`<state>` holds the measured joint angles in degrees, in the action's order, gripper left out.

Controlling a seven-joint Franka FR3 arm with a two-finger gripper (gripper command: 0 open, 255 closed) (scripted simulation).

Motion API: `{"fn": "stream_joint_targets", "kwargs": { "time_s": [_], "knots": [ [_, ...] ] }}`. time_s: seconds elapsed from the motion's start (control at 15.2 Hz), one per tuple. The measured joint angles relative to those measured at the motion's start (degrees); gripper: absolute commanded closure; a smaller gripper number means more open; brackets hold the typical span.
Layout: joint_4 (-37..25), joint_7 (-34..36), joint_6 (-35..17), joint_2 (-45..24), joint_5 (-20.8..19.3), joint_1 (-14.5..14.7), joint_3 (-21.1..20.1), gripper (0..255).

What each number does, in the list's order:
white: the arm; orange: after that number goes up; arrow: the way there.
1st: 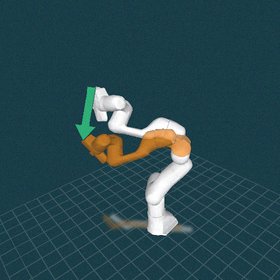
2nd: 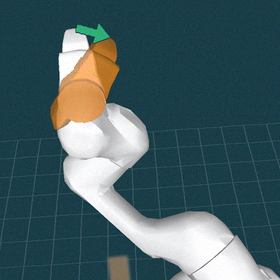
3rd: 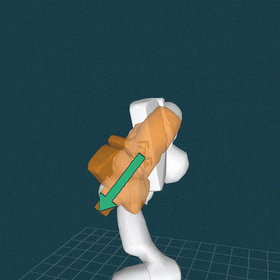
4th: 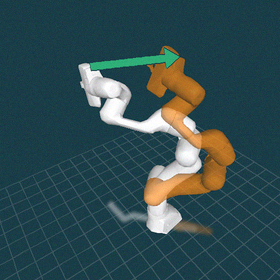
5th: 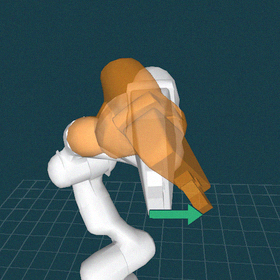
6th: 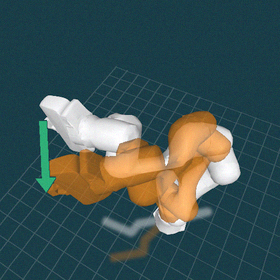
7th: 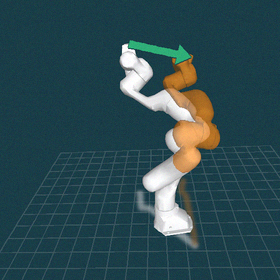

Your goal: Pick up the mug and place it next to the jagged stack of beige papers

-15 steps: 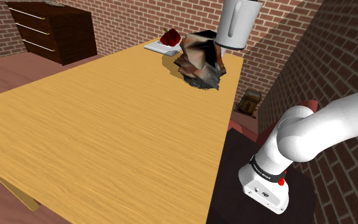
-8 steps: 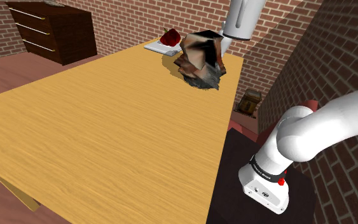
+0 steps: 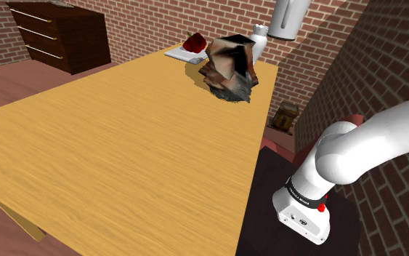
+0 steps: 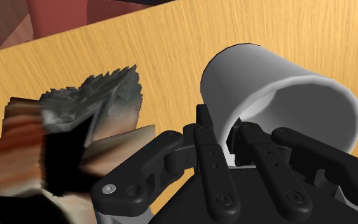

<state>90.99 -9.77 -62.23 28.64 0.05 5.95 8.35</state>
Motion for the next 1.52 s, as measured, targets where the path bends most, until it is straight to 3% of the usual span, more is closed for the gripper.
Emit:
{"fn": "stream_joint_targets", "kwargs": {
  "time_s": [0.53,0.86,1.52],
  "knots": [
    [-7.30,-13.32,0.17,-7.09,-3.41,-1.48,10.63,255],
    [-13.27,-22.08,-0.02,-13.43,-3.33,-2.73,17.73,255],
    [-1.28,-22.01,-7.73,-8.76,-5.19,-3.39,17.30,255]
  ]
}}
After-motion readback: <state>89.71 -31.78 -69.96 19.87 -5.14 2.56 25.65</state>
